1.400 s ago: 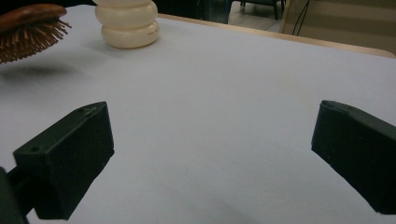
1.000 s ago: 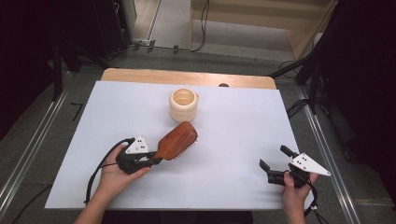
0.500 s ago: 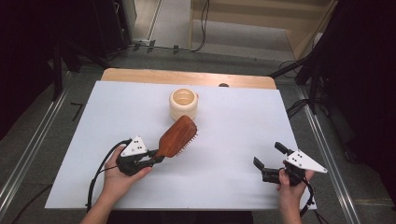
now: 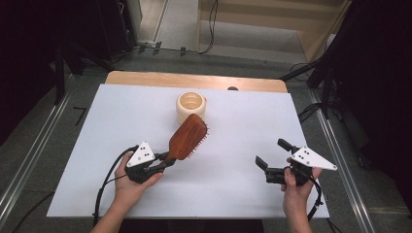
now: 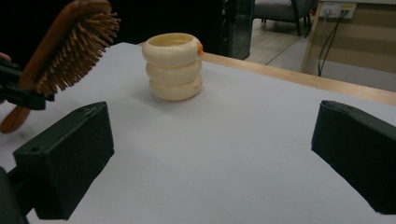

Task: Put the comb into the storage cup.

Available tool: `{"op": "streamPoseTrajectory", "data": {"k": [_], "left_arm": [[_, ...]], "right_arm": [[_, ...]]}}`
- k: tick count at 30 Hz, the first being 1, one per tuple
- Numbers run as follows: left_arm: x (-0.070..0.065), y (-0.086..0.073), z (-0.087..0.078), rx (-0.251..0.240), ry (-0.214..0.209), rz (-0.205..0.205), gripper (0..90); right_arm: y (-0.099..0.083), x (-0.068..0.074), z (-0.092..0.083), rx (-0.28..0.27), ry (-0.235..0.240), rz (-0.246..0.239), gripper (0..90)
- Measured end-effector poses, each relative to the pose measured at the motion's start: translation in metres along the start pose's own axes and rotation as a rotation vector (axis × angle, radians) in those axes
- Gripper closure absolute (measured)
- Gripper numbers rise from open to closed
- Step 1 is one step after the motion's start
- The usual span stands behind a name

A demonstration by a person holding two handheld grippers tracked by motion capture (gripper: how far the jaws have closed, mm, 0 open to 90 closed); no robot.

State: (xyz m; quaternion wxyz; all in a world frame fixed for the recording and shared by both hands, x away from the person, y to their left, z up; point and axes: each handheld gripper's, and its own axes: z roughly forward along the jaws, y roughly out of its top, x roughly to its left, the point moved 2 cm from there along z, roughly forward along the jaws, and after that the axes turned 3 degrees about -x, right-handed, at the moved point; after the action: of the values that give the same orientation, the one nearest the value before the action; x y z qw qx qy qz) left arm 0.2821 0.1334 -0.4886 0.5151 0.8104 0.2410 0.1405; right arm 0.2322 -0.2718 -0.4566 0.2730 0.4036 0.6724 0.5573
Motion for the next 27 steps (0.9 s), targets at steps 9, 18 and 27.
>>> {"op": "streamPoseTrajectory", "data": {"k": [9,18,27], "left_arm": [[-0.01,0.004,0.009,-0.039,0.018,0.013,72.4],[-0.019,0.004,0.017,-0.059,0.011,0.009,72.3],[-0.025,0.007,0.021,-0.077,0.038,0.019,72.4]], "right_arm": [[0.018,0.017,0.016,-0.008,0.07,0.015,0.0],[0.032,0.038,0.032,-0.019,0.113,0.016,0.0],[0.039,0.061,0.05,-0.018,0.136,0.043,0.0]]}}
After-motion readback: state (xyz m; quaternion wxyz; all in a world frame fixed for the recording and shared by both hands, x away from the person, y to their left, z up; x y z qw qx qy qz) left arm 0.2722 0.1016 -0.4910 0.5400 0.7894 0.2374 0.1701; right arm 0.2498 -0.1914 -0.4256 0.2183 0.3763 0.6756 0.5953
